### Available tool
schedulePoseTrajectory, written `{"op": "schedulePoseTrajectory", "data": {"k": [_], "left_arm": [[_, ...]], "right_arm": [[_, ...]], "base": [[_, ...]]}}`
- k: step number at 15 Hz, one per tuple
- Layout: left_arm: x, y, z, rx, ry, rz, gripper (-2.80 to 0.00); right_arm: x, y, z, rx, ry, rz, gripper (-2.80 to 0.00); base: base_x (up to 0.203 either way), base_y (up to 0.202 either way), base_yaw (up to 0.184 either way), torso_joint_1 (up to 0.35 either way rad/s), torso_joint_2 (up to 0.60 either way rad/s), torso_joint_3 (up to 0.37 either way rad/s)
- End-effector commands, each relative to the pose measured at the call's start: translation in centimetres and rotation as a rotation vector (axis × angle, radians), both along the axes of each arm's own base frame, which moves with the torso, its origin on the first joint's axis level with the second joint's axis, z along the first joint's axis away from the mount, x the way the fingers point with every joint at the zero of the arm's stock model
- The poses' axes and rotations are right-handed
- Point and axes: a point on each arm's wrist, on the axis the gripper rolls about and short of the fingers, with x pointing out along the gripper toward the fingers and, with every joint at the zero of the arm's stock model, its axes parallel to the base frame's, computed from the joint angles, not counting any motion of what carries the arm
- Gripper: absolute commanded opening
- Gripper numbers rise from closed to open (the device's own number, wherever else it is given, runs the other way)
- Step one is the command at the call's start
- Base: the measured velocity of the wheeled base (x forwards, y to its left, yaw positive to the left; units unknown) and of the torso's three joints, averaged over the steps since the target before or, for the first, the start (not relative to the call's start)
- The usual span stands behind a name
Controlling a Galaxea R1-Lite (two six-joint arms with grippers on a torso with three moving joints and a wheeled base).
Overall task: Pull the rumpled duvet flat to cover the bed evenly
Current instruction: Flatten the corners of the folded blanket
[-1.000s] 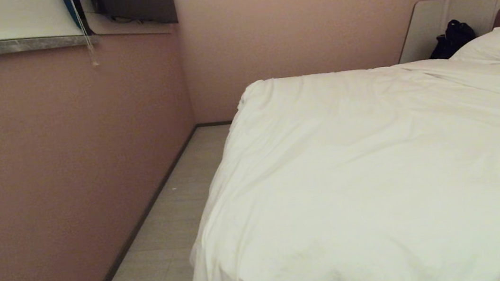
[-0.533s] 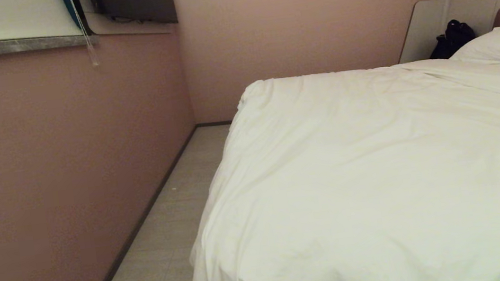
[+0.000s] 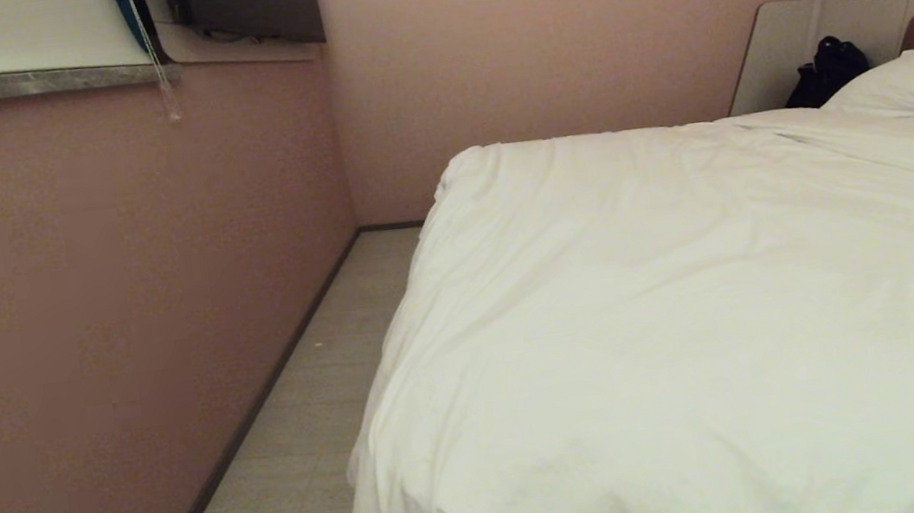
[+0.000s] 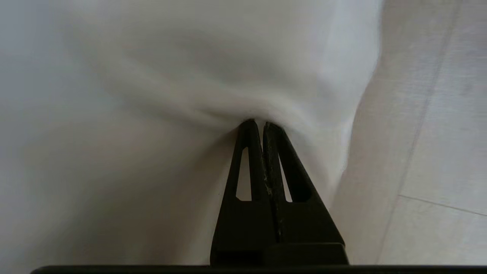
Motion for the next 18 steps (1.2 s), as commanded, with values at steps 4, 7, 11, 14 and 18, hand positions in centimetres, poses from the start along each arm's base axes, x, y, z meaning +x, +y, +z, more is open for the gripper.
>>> {"op": "schedulePoseTrajectory", "data": {"k": [4, 7, 11, 14, 18], "left_arm": [[0.0, 0.0, 0.0, 0.0, 0.0, 0.0, -2.8], [0.0, 0.0, 0.0, 0.0, 0.0, 0.0, -2.8], [0.0, 0.0, 0.0, 0.0, 0.0, 0.0, -2.8], [0.0, 0.0, 0.0, 0.0, 0.0, 0.0, -2.8], [0.0, 0.0, 0.0, 0.0, 0.0, 0.0, -2.8]], "right_arm": [[-2.9, -0.5, -2.2, 0.034, 0.102, -0.046, -2.8], [-4.1, -0.6, -2.1, 0.059, 0.118, -0.047, -2.8], [-4.3, 0.9, 2.0, 0.134, 0.061, -0.006, -2.8], [-4.5, 3.2, 6.9, 0.2, -0.047, 0.072, -2.8], [-3.8, 9.0, 14.5, 0.2, -0.189, 0.397, -2.8]], "base": [[0.0, 0.0, 0.0, 0.0, 0.0, 0.0], [0.0, 0.0, 0.0, 0.0, 0.0, 0.0], [0.0, 0.0, 0.0, 0.0, 0.0, 0.0], [0.0, 0.0, 0.0, 0.0, 0.0, 0.0], [0.0, 0.0, 0.0, 0.0, 0.0, 0.0]]}}
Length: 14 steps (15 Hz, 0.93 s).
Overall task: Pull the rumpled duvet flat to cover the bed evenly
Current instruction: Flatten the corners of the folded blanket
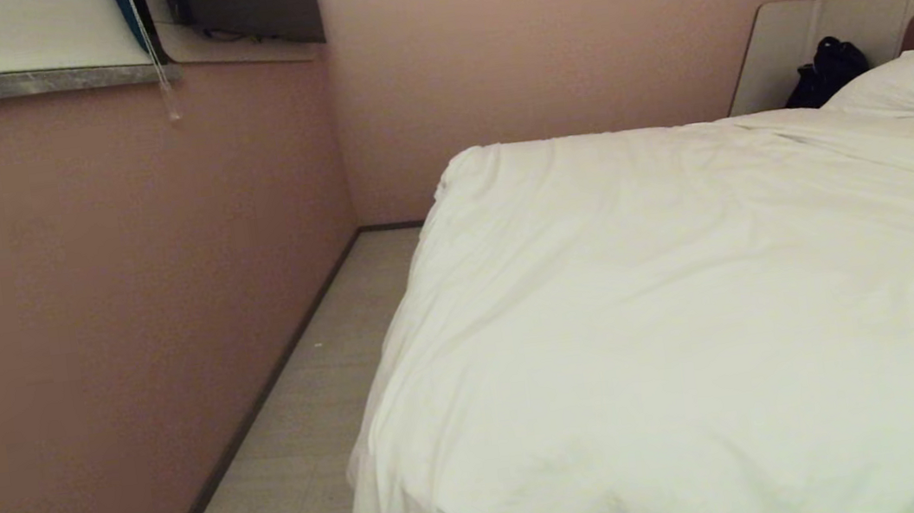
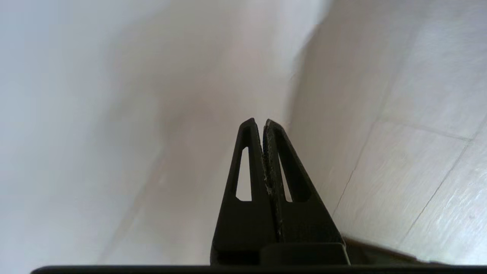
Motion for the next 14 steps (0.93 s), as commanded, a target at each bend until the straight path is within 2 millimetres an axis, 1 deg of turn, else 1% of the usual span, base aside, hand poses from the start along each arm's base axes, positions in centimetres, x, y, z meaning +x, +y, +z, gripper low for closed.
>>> {"op": "schedulePoseTrajectory", "data": {"k": [1, 2, 3, 5, 6, 8, 10, 12, 14], "left_arm": [[0.0, 0.0, 0.0, 0.0, -0.001, 0.0, -2.8], [0.0, 0.0, 0.0, 0.0, -0.001, 0.0, -2.8], [0.0, 0.0, 0.0, 0.0, -0.001, 0.0, -2.8], [0.0, 0.0, 0.0, 0.0, -0.001, 0.0, -2.8], [0.0, 0.0, 0.0, 0.0, 0.0, 0.0, -2.8], [0.0, 0.0, 0.0, 0.0, -0.001, 0.0, -2.8], [0.0, 0.0, 0.0, 0.0, -0.001, 0.0, -2.8], [0.0, 0.0, 0.0, 0.0, 0.0, 0.0, -2.8], [0.0, 0.0, 0.0, 0.0, -0.001, 0.0, -2.8]], "right_arm": [[0.7, 4.1, 4.6, 0.033, -0.213, 0.321, -2.8], [2.2, 5.4, 5.1, 0.041, -0.236, 0.399, -2.8], [3.4, 6.2, 5.2, 0.053, -0.248, 0.44, -2.8], [4.9, 6.5, 4.8, 0.066, -0.261, 0.437, -2.8], [5.2, 6.3, 4.2, 0.066, -0.255, 0.433, -2.8], [6.0, 5.7, 2.5, 0.044, -0.175, 0.418, -2.8], [7.0, 5.0, -0.1, -0.021, -0.062, 0.393, -2.8], [7.6, 4.9, -2.1, -0.076, -0.005, 0.388, -2.8], [8.5, 5.2, -4.3, -0.164, 0.06, 0.381, -2.8]], "base": [[0.0, 0.0, 0.0, 0.0, 0.0, 0.0], [0.0, 0.0, 0.0, 0.0, 0.0, 0.0], [0.0, 0.0, 0.0, 0.0, 0.0, 0.0], [0.0, 0.0, 0.0, 0.0, 0.0, 0.0], [0.0, 0.0, 0.0, 0.0, 0.0, 0.0], [0.0, 0.0, 0.0, 0.0, 0.0, 0.0], [0.0, 0.0, 0.0, 0.0, 0.0, 0.0], [0.0, 0.0, 0.0, 0.0, 0.0, 0.0], [0.0, 0.0, 0.0, 0.0, 0.0, 0.0]]}}
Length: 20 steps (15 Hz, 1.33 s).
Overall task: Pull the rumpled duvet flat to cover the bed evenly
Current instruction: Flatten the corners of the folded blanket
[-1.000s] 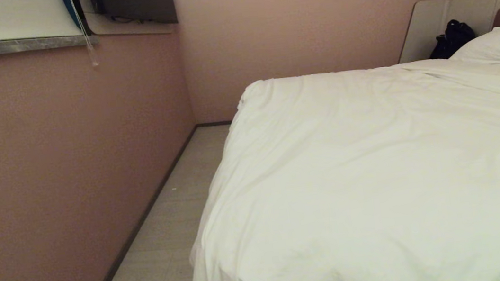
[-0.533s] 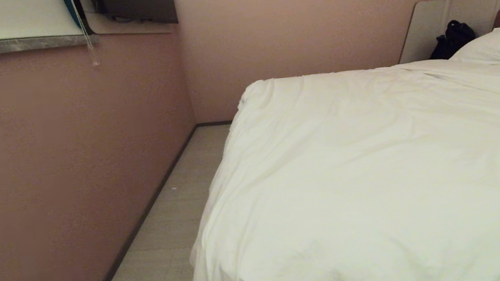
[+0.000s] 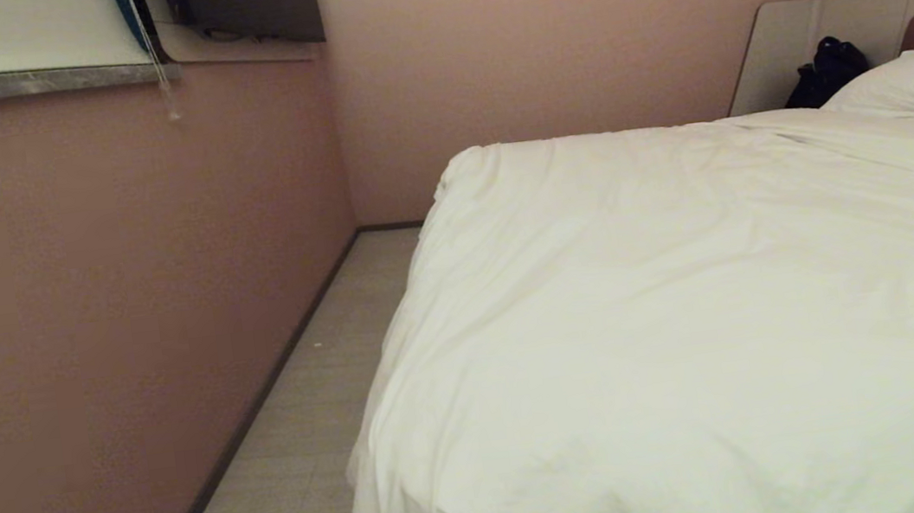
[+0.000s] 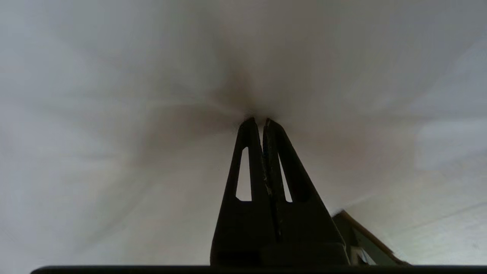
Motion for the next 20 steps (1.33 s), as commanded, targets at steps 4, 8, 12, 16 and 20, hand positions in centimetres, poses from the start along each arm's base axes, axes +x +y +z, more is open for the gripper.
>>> {"op": "schedulePoseTrajectory", "data": {"k": [4, 8, 12, 16, 20], "left_arm": [[0.0, 0.0, 0.0, 0.0, 0.0, 0.0, -2.8], [0.0, 0.0, 0.0, 0.0, 0.0, 0.0, -2.8], [0.0, 0.0, 0.0, 0.0, 0.0, 0.0, -2.8], [0.0, 0.0, 0.0, 0.0, 0.0, 0.0, -2.8], [0.0, 0.0, 0.0, 0.0, 0.0, 0.0, -2.8]], "right_arm": [[1.5, -0.5, -3.8, -0.464, 0.132, -0.001, -2.8], [1.0, 0.0, -5.7, -0.535, 0.183, 0.05, -2.8], [0.2, 1.1, -6.5, -0.546, 0.217, 0.111, -2.8], [-0.9, 2.8, -5.7, -0.534, 0.214, 0.164, -2.8], [-2.5, 5.0, -2.9, -0.545, 0.163, 0.212, -2.8]], "base": [[0.0, 0.0, 0.0, 0.0, 0.0, 0.0], [0.0, 0.0, 0.0, 0.0, 0.0, 0.0], [0.0, 0.0, 0.0, 0.0, 0.0, 0.0], [0.0, 0.0, 0.0, 0.0, 0.0, 0.0], [0.0, 0.0, 0.0, 0.0, 0.0, 0.0]]}}
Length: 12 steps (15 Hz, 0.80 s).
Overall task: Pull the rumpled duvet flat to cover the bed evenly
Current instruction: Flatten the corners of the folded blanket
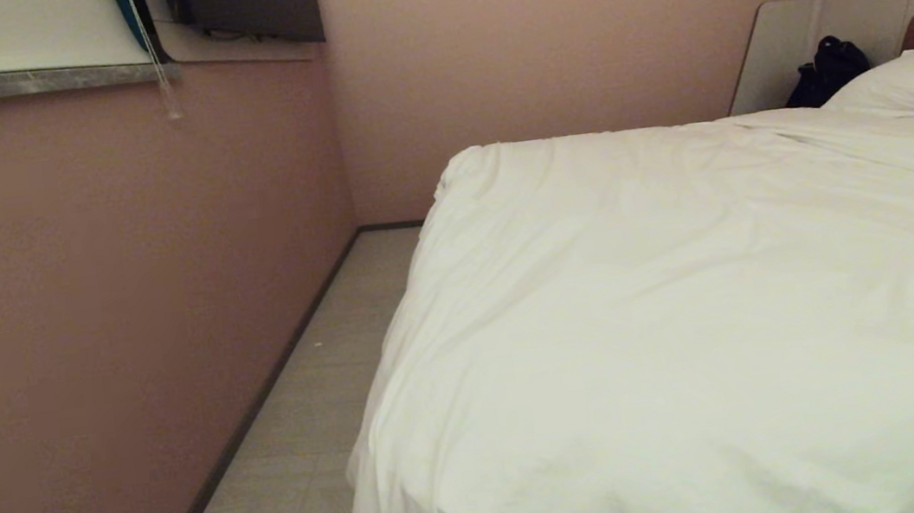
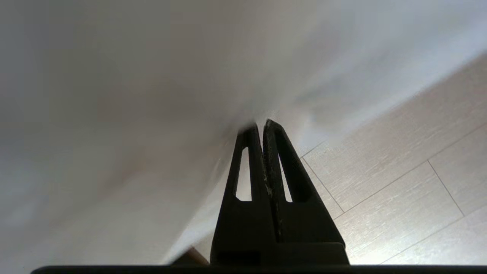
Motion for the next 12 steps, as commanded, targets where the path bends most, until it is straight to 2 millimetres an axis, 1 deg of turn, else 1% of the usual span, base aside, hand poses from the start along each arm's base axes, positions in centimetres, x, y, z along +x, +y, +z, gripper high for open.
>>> {"op": "schedulePoseTrajectory", "data": {"k": [1, 3, 5, 6, 7, 8, 10, 11, 12], "left_arm": [[0.0, 0.0, 0.0, 0.0, 0.0, 0.0, -2.8], [0.0, 0.0, 0.0, 0.0, 0.0, 0.0, -2.8], [0.0, 0.0, 0.0, 0.0, 0.0, 0.0, -2.8], [0.0, 0.0, 0.0, 0.0, 0.0, 0.0, -2.8], [0.0, 0.0, 0.0, 0.0, 0.0, 0.0, -2.8], [0.0, 0.0, 0.0, 0.0, 0.0, 0.0, -2.8], [0.0, 0.0, 0.0, 0.0, 0.0, 0.0, -2.8], [0.0, 0.0, 0.0, 0.0, 0.0, 0.0, -2.8], [0.0, 0.0, 0.0, 0.0, 0.0, 0.0, -2.8]], "right_arm": [[-0.7, 1.0, 2.6, -0.036, -0.045, 0.035, -2.8], [-1.4, 2.1, 5.1, -0.079, -0.08, 0.048, -2.8], [-1.9, 3.3, 7.7, -0.113, -0.152, 0.077, -2.8], [-2.0, 3.9, 8.8, -0.114, -0.202, 0.11, -2.8], [-1.7, 4.9, 10.0, -0.114, -0.251, 0.155, -2.8], [-0.9, 5.8, 10.7, -0.104, -0.285, 0.19, -2.8], [1.4, 8.1, 12.0, -0.067, -0.354, 0.232, -2.8], [2.5, 8.9, 12.6, -0.046, -0.385, 0.239, -2.8], [3.1, 9.6, 13.2, -0.03, -0.412, 0.235, -2.8]], "base": [[0.0, 0.0, 0.0, 0.0, 0.0, 0.0], [0.0, 0.0, 0.0, 0.0, 0.0, 0.0], [0.0, 0.0, 0.0, 0.0, 0.0, 0.0], [0.0, 0.0, 0.0, 0.0, 0.0, 0.0], [0.0, 0.0, 0.0, 0.0, 0.0, 0.0], [0.0, 0.0, 0.0, 0.0, 0.0, 0.0], [0.0, 0.0, 0.0, 0.0, 0.0, 0.0], [0.0, 0.0, 0.0, 0.0, 0.0, 0.0], [0.0, 0.0, 0.0, 0.0, 0.0, 0.0]]}}
